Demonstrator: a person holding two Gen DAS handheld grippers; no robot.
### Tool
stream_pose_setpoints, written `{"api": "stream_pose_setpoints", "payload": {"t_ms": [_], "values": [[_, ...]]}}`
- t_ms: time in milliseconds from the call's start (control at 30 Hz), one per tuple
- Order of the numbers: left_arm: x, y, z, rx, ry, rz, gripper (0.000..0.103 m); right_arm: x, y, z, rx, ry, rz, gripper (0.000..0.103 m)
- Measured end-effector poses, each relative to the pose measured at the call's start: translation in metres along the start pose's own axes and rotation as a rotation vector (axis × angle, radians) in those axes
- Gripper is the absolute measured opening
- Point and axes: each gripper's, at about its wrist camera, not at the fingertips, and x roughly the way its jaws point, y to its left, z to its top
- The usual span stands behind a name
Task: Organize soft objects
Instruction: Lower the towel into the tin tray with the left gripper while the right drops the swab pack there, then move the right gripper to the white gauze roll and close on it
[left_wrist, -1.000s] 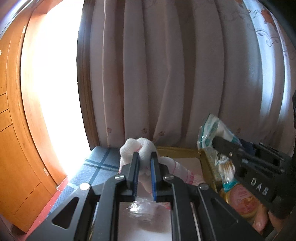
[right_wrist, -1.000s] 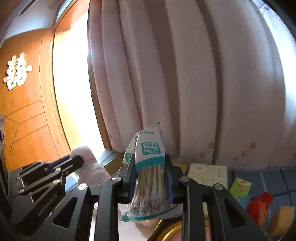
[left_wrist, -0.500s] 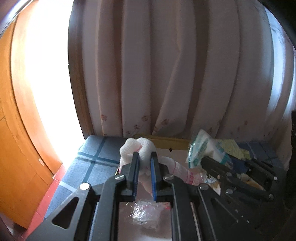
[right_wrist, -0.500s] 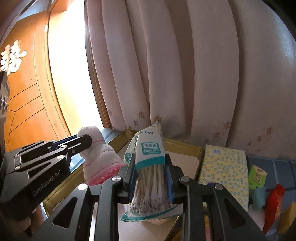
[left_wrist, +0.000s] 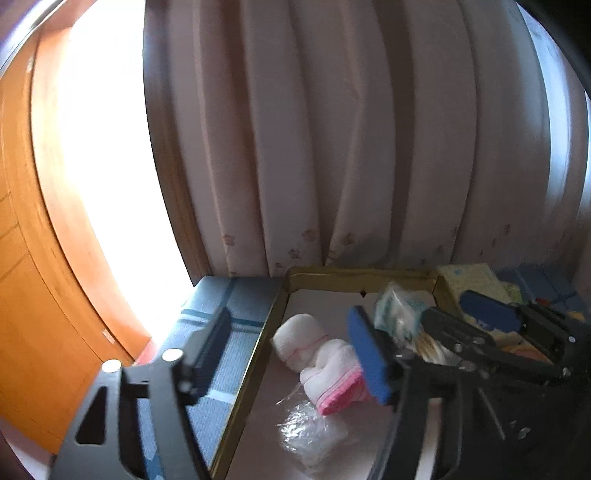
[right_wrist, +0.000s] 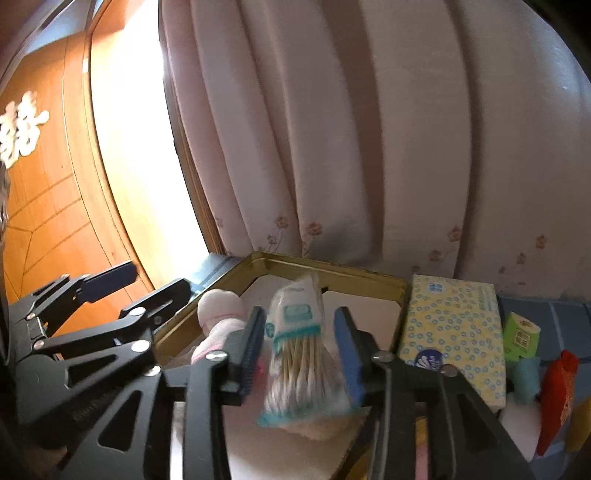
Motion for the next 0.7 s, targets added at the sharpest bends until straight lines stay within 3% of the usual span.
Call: {"api": "stream_pose_setpoints", "payload": {"t_ms": [400, 600, 700], "values": [[-0.033, -0.022, -0.024, -0.087, -0.075, -0.048, 0.084, -0.055, -0.015, -0.014, 0.037, -0.091, 0.000, 0.060], [-0.049, -0.047, -0.033, -0.072, -0.108, -0.073, 0.099, -0.082, -0.040, -0.023, 0.049, -0.109, -0.027, 0.064], [-0.057, -0.061, -0.038, -0.053, -0.123, -0.093, 0.099, -0.099, -0.061, -0.029, 0.039, -0.109, -0.066, 0.064]]}}
